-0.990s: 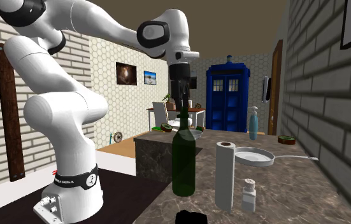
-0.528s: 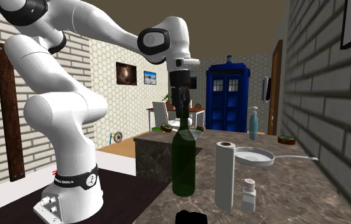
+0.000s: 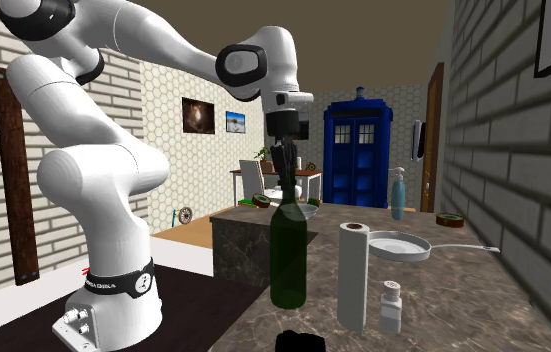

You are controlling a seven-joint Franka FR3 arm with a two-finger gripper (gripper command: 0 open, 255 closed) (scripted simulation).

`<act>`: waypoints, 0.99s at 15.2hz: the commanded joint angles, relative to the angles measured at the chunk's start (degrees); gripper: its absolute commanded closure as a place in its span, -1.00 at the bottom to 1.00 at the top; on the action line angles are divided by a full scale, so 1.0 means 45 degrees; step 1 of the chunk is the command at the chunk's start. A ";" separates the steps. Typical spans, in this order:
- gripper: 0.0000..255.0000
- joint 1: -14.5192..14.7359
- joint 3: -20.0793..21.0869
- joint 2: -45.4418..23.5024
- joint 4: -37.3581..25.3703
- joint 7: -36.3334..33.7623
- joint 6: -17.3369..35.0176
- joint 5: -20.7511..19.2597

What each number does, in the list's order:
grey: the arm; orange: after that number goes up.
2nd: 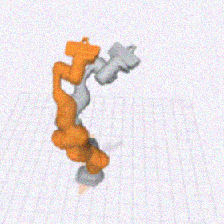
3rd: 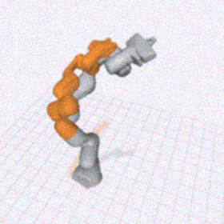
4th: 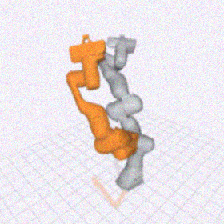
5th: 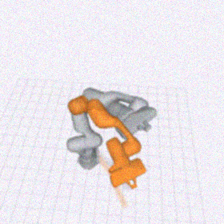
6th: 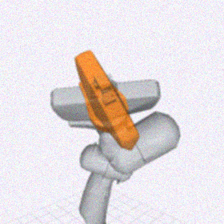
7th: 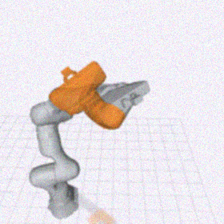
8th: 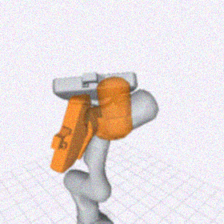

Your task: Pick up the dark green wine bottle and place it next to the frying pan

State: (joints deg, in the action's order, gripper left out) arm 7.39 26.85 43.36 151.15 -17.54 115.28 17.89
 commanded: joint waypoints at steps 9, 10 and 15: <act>1.00 -0.0042 -0.0156 0.0116 -0.0428 -0.0005 -0.0552 -0.0126; 1.00 -0.0057 -0.0206 0.0148 -0.0577 -0.0007 -0.0732 -0.0167; 1.00 -0.0135 -0.0441 0.0247 -0.1353 -0.0023 -0.1606 -0.0367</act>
State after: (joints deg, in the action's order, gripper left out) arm 6.85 25.12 44.34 145.92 -17.61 109.04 16.44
